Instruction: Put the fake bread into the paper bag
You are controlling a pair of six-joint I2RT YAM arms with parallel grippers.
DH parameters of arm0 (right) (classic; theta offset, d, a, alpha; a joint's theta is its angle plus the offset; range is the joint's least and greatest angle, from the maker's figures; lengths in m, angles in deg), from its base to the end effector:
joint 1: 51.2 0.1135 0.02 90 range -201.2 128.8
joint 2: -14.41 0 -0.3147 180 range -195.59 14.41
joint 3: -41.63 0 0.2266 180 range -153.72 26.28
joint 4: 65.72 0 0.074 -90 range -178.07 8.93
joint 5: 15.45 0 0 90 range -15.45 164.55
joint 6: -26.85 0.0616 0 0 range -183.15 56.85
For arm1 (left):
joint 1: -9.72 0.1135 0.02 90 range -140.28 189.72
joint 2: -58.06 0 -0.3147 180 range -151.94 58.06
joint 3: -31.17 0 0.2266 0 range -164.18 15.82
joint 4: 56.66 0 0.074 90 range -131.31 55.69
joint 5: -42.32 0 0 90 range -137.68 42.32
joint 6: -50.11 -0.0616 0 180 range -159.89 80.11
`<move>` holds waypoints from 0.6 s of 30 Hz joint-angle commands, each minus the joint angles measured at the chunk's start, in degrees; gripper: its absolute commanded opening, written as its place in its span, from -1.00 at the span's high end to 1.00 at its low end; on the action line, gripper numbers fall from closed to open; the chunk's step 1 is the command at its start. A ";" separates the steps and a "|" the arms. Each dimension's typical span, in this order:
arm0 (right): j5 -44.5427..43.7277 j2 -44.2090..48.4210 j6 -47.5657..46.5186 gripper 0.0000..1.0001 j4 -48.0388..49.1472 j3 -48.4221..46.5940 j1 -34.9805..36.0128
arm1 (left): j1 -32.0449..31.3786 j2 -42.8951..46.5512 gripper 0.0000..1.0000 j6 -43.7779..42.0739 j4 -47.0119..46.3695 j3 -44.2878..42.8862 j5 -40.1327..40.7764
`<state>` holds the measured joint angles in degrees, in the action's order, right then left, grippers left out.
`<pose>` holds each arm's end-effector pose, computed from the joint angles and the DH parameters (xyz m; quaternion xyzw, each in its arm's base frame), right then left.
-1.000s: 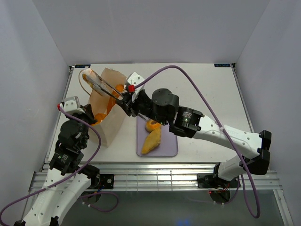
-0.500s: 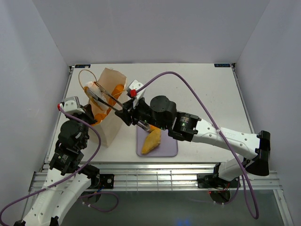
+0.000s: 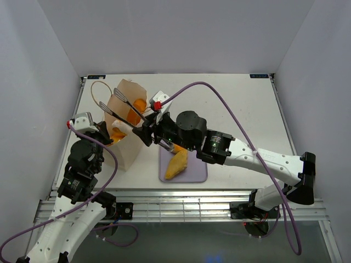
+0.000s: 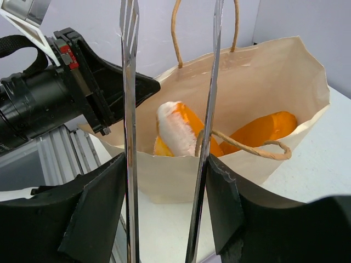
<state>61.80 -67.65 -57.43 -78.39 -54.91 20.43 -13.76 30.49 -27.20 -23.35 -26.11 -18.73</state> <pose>0.1169 0.3088 0.4861 -0.3093 0.6237 0.3857 0.6055 0.0720 0.0013 0.3634 -0.1040 0.7188 -0.0325 0.6866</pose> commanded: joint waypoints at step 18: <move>-21.95 19.29 0.16 -0.13 -2.59 4.62 -7.46 | -0.33 -1.08 1.00 -0.38 -0.03 0.01 0.85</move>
<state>45.29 -50.93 -58.83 -81.26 -53.71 15.15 -13.76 29.70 -27.22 -23.46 -26.11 -18.43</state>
